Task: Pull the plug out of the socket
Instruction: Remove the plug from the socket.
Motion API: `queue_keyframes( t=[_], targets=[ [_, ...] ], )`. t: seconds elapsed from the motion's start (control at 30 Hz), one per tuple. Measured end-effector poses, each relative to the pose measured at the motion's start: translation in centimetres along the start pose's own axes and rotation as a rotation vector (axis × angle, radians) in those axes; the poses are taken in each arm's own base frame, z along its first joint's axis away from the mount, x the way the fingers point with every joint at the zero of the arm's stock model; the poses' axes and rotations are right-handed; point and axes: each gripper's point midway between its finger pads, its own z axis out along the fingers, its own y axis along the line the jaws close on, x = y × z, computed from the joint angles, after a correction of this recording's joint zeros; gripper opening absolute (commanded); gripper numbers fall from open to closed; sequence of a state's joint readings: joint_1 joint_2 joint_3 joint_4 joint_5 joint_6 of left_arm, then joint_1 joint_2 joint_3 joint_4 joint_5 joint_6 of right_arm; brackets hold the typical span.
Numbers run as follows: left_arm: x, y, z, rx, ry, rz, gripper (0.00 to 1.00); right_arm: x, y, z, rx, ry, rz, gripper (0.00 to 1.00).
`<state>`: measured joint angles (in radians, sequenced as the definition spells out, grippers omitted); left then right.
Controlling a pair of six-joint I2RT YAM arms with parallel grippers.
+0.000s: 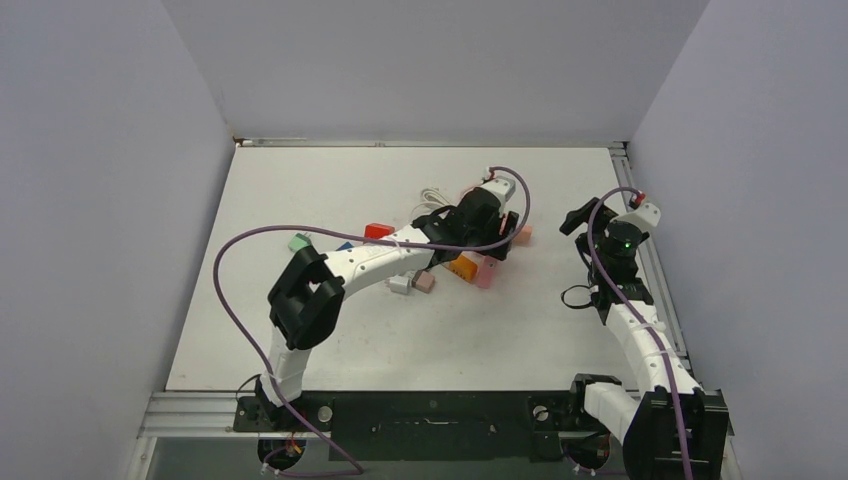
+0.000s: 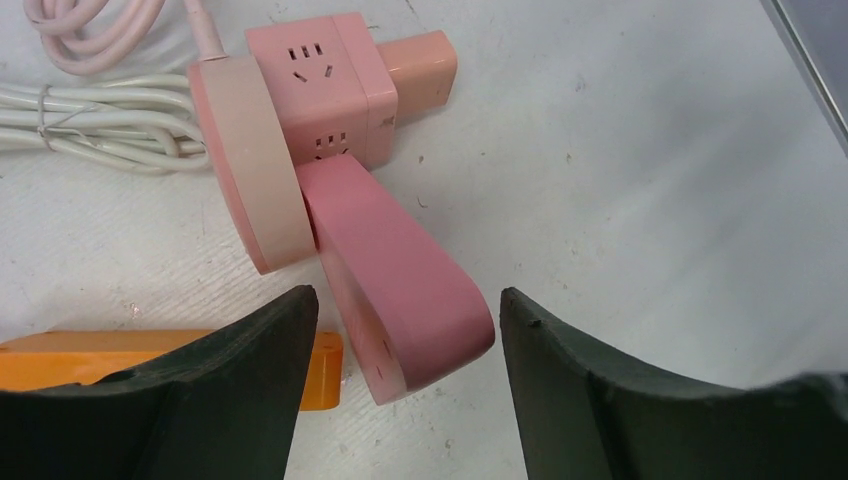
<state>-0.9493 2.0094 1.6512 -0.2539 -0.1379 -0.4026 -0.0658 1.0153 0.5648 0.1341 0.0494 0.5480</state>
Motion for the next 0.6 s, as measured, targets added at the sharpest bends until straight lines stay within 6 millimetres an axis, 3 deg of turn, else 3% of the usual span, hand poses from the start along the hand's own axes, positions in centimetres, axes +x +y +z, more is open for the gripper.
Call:
queue_keyframes(
  t=[0.1,0.33,0.6],
  targets=[
    [0.4,0.0,0.1,0.003,0.018,-0.004,0.36,0.3,-0.2,0.0,0.009,0.009,0.003,0.9],
    [-0.3,0.9,0.3,-0.018,-0.002,-0.016,0.03,1.0,-0.1,-0.2,0.0,0.046,0.002,0.9],
    [0.5,3.0,-2.0,0.002,-0.024,-0.106,0.0,2.8,2.4,-0.4,-0.139,0.137,0.038,0.9]
  ],
)
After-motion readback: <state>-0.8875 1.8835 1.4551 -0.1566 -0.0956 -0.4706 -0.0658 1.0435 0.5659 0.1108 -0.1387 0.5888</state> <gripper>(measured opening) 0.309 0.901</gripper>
